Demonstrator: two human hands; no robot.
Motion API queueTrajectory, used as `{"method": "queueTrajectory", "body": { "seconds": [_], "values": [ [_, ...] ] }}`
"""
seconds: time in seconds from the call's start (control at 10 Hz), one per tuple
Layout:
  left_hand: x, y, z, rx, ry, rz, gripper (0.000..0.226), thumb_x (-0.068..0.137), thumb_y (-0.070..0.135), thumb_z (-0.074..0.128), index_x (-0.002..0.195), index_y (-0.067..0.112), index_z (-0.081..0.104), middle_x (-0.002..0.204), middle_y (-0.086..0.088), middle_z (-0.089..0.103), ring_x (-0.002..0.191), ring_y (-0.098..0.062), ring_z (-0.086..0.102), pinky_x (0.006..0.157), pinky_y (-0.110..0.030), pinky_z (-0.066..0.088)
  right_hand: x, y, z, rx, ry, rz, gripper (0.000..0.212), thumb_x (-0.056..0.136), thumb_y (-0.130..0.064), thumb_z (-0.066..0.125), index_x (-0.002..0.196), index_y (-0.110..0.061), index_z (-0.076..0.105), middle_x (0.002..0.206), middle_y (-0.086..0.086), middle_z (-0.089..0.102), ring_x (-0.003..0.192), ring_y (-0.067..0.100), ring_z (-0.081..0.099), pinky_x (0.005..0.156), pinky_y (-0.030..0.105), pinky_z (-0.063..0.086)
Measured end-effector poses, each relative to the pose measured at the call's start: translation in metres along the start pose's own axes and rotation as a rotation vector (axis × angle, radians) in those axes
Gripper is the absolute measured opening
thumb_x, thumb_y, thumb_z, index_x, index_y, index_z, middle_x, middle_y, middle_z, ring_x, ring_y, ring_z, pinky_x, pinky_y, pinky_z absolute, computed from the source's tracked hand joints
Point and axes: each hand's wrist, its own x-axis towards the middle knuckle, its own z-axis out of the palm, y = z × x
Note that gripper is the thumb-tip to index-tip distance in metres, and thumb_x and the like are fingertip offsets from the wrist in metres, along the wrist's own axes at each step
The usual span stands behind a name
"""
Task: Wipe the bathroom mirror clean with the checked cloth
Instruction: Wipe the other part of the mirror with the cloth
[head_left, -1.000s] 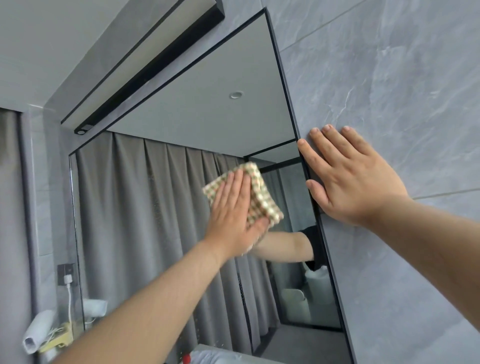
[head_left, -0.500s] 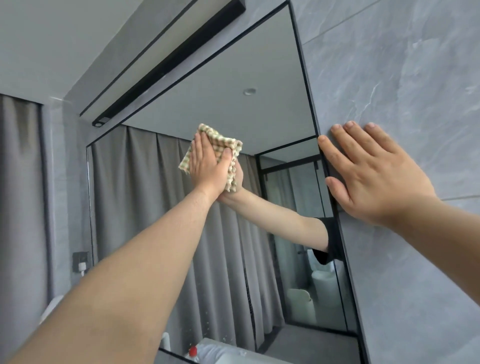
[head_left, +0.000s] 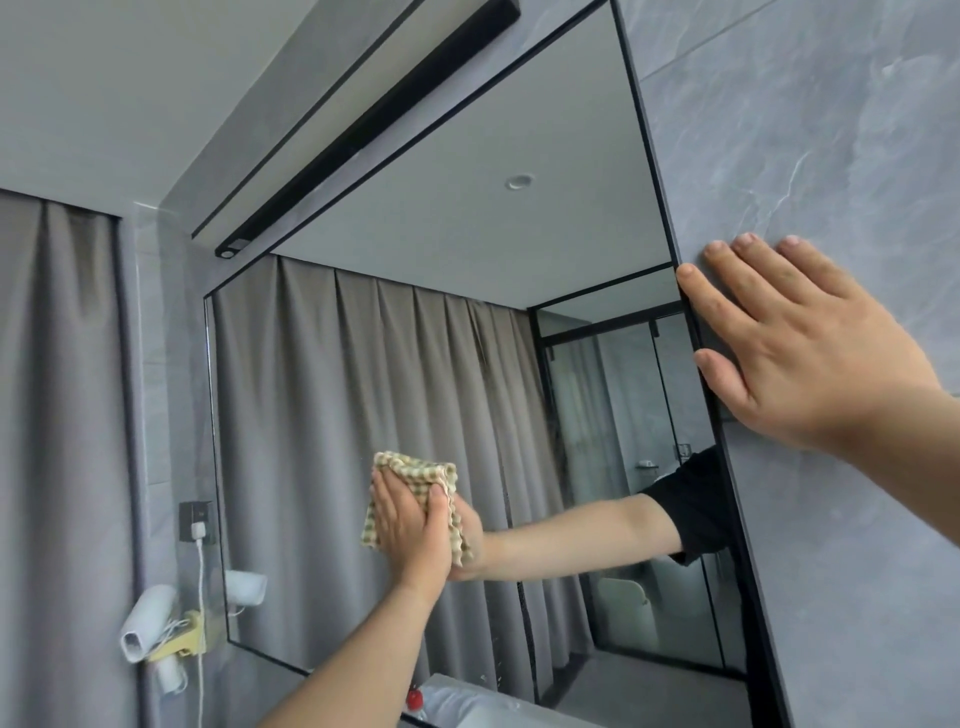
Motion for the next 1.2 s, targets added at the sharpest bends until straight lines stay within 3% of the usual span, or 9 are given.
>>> {"method": "queueTrajectory", "body": {
  "seconds": [0.2,0.3,0.5,0.6,0.7,0.8,0.9,1.1,1.2],
  "values": [
    [0.079,0.064,-0.013,0.015,0.026,0.046,0.084,0.100,0.045,0.049,0.159,0.005,0.004,0.168,-0.012,0.003,0.154,-0.025,0.003,0.125,-0.037,0.001,-0.001,-0.001,-0.001,0.000,-0.007,0.002,0.067,0.095,-0.041,0.033,0.150,-0.002,0.038,0.149,0.026,0.042,0.139,0.045,0.039,0.119,0.055,0.022],
    [0.098,0.116,-0.022,-0.015,-0.018,0.136,0.086,0.099,0.044,0.050,0.159,0.006,0.002,0.168,-0.011,0.001,0.154,-0.025,-0.001,0.125,-0.039,0.000,0.000,-0.001,-0.001,-0.002,-0.025,0.010,0.067,0.094,-0.041,0.034,0.150,-0.003,0.037,0.149,0.026,0.042,0.139,0.044,0.038,0.119,0.055,0.022],
    [0.033,0.168,0.000,0.010,-0.096,0.662,0.094,0.081,0.052,0.041,0.158,0.006,0.012,0.167,-0.011,0.005,0.154,-0.022,-0.002,0.124,-0.034,-0.006,-0.001,-0.001,-0.001,-0.005,-0.034,0.015,0.068,0.094,-0.043,0.032,0.150,-0.003,0.038,0.150,0.025,0.042,0.140,0.043,0.038,0.120,0.054,0.021],
    [-0.014,0.157,0.012,-0.064,-0.150,0.884,0.073,0.092,0.043,0.037,0.153,0.005,0.029,0.165,-0.011,0.019,0.155,-0.021,0.006,0.126,-0.039,0.000,0.000,-0.001,-0.001,-0.001,-0.034,0.017,0.069,0.094,-0.043,0.031,0.150,-0.004,0.037,0.150,0.024,0.042,0.140,0.043,0.038,0.120,0.054,0.021],
    [-0.030,0.142,0.017,-0.079,-0.137,0.939,0.062,0.097,0.040,0.041,0.149,0.007,0.038,0.164,-0.006,0.024,0.154,-0.014,0.009,0.126,-0.040,0.003,-0.001,-0.001,-0.001,-0.005,-0.039,0.019,0.068,0.095,-0.043,0.032,0.151,-0.004,0.037,0.151,0.024,0.041,0.141,0.043,0.037,0.120,0.054,0.021],
    [-0.016,0.149,0.009,0.010,-0.222,0.865,0.072,0.093,0.044,0.049,0.155,0.018,0.025,0.166,0.006,0.012,0.151,-0.001,-0.003,0.124,-0.029,-0.006,-0.001,0.000,-0.001,-0.007,-0.033,0.017,0.068,0.095,-0.042,0.033,0.151,-0.004,0.037,0.151,0.025,0.041,0.141,0.043,0.037,0.120,0.054,0.021],
    [0.009,0.166,0.000,0.130,-0.242,0.863,0.090,0.090,0.058,0.047,0.160,0.020,0.003,0.168,0.005,-0.001,0.152,-0.006,-0.010,0.123,-0.029,-0.009,-0.001,0.000,0.000,-0.005,-0.024,0.010,0.067,0.095,-0.042,0.033,0.151,-0.003,0.037,0.150,0.025,0.042,0.140,0.044,0.037,0.119,0.054,0.021],
    [0.017,0.176,0.006,0.146,-0.170,0.753,0.102,0.085,0.071,0.035,0.159,0.015,-0.008,0.167,-0.002,-0.011,0.152,-0.009,-0.016,0.124,-0.032,-0.008,-0.001,0.000,0.001,-0.004,-0.003,0.005,0.067,0.095,-0.042,0.033,0.150,-0.003,0.037,0.150,0.025,0.042,0.139,0.044,0.038,0.119,0.055,0.022],
    [-0.008,0.149,0.014,0.142,-0.126,0.715,0.102,0.088,0.072,0.034,0.159,0.011,-0.007,0.167,-0.004,-0.012,0.152,-0.011,-0.016,0.124,-0.032,-0.009,-0.001,-0.001,0.000,0.003,-0.007,0.004,0.067,0.095,-0.041,0.033,0.150,-0.003,0.037,0.150,0.025,0.042,0.139,0.044,0.038,0.119,0.055,0.022]
  ]
}}
